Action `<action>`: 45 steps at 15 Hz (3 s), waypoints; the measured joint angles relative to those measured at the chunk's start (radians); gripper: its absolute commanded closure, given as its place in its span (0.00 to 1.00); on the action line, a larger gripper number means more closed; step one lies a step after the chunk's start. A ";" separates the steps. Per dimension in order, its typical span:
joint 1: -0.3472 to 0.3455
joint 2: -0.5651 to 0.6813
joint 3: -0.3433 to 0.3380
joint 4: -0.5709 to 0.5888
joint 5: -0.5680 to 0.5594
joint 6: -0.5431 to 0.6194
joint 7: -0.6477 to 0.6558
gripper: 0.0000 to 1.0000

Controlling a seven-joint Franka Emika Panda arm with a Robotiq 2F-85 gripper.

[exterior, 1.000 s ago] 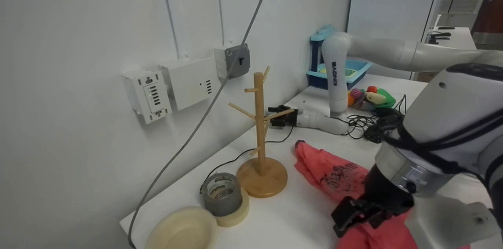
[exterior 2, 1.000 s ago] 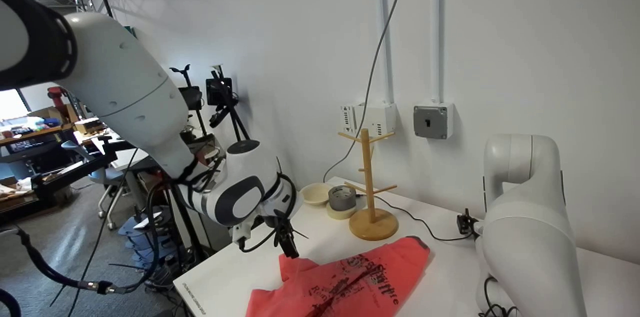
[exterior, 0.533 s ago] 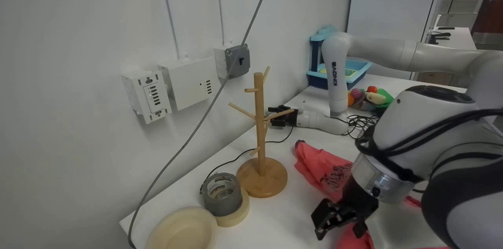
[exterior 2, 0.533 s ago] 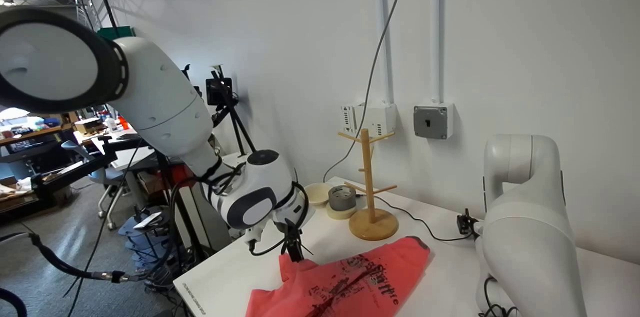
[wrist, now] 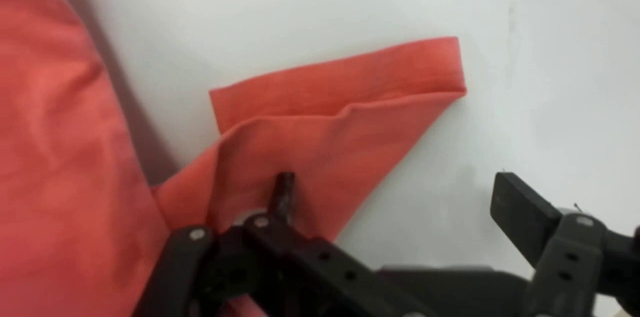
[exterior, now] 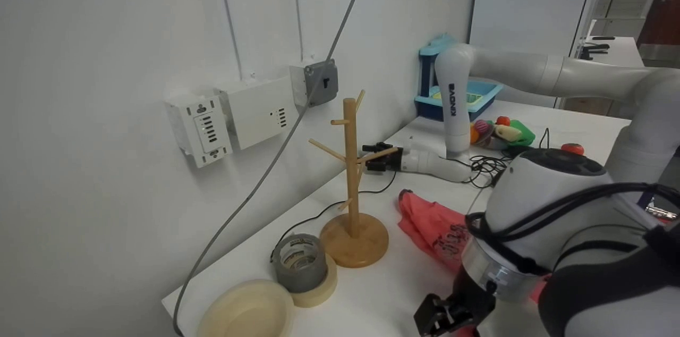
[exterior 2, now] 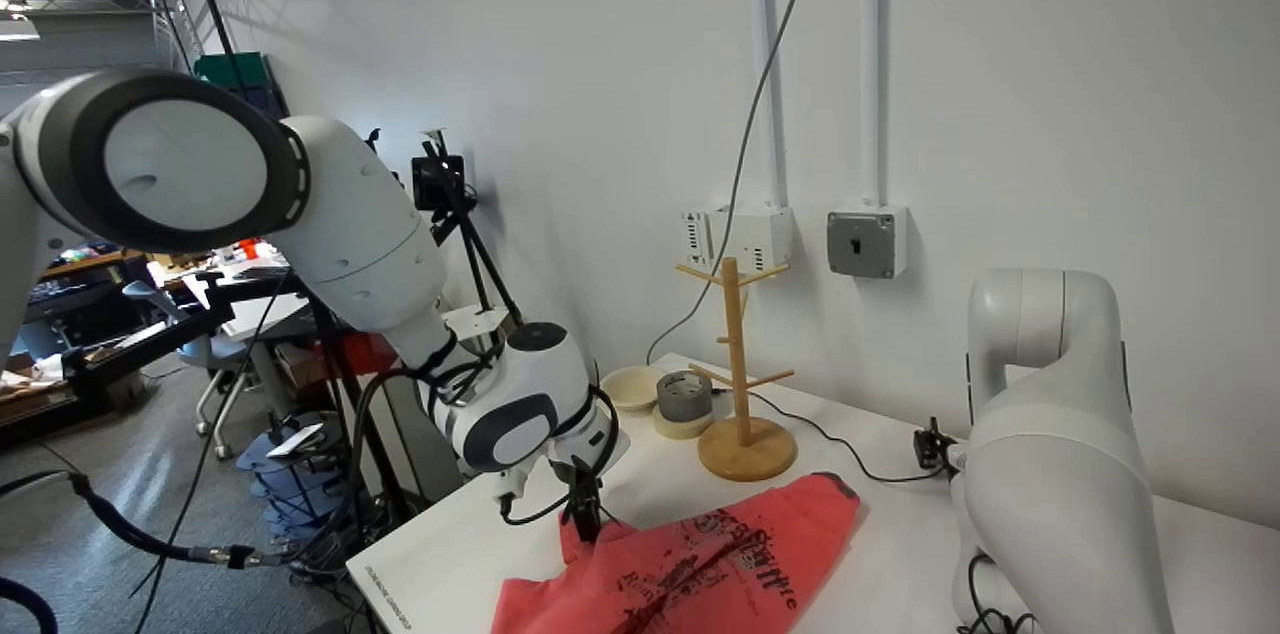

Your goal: Pick up the orange sweater and put it back down

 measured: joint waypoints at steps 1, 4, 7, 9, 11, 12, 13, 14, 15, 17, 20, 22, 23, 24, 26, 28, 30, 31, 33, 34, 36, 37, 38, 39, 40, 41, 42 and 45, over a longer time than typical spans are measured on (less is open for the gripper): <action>0.019 0.000 -0.019 0.000 0.000 -0.007 0.001 0.04; 0.071 0.000 -0.069 0.000 0.000 -0.028 0.002 0.31; 0.106 -0.009 -0.098 -0.001 0.000 -0.054 0.002 0.55; 0.125 -0.015 -0.113 -0.002 0.000 -0.068 0.002 0.70; 0.139 -0.023 -0.125 -0.005 -0.002 -0.082 0.002 0.85; 0.147 -0.028 -0.130 -0.007 -0.003 -0.089 0.002 0.92; 0.154 -0.034 -0.134 -0.010 -0.005 -0.094 0.002 0.99; 0.161 -0.041 -0.136 -0.015 -0.008 -0.102 0.002 1.00; 0.167 -0.050 -0.138 -0.023 -0.011 -0.114 0.002 1.00; 0.178 -0.074 -0.140 -0.049 -0.024 -0.142 0.002 1.00; 0.202 -0.120 -0.172 -0.105 -0.088 -0.199 0.019 0.99; 0.224 -0.146 -0.213 -0.142 -0.160 -0.235 0.051 0.99; 0.232 -0.156 -0.233 -0.158 -0.198 -0.250 0.070 0.99; 0.236 -0.163 -0.251 -0.171 -0.237 -0.262 0.087 0.99; 0.235 -0.171 -0.279 -0.185 -0.296 -0.282 0.106 0.73; 0.226 -0.176 -0.292 -0.192 -0.327 -0.301 0.109 0.67; 0.207 -0.184 -0.280 -0.193 -0.329 -0.330 0.097 0.50; 0.193 -0.192 -0.264 -0.194 -0.326 -0.345 0.083 0.42; 0.149 -0.215 -0.213 -0.196 -0.297 -0.384 0.024 0.27; 0.128 -0.229 -0.188 -0.197 -0.281 -0.408 -0.009 0.20; 0.096 -0.260 -0.153 -0.201 -0.252 -0.458 -0.068 0.05; 0.084 -0.277 -0.141 -0.204 -0.243 -0.483 -0.093 0.01; 0.076 -0.295 -0.133 -0.209 -0.238 -0.506 -0.116 0.00; 0.069 -0.314 -0.125 -0.216 -0.238 -0.527 -0.136 0.00; 0.064 -0.336 -0.121 -0.225 -0.238 -0.543 -0.154 0.00; 0.060 -0.358 -0.119 -0.233 -0.238 -0.556 -0.169 0.00; 0.058 -0.382 -0.118 -0.243 -0.239 -0.564 -0.181 0.00; 0.050 -0.460 -0.118 -0.282 -0.271 -0.566 -0.201 0.00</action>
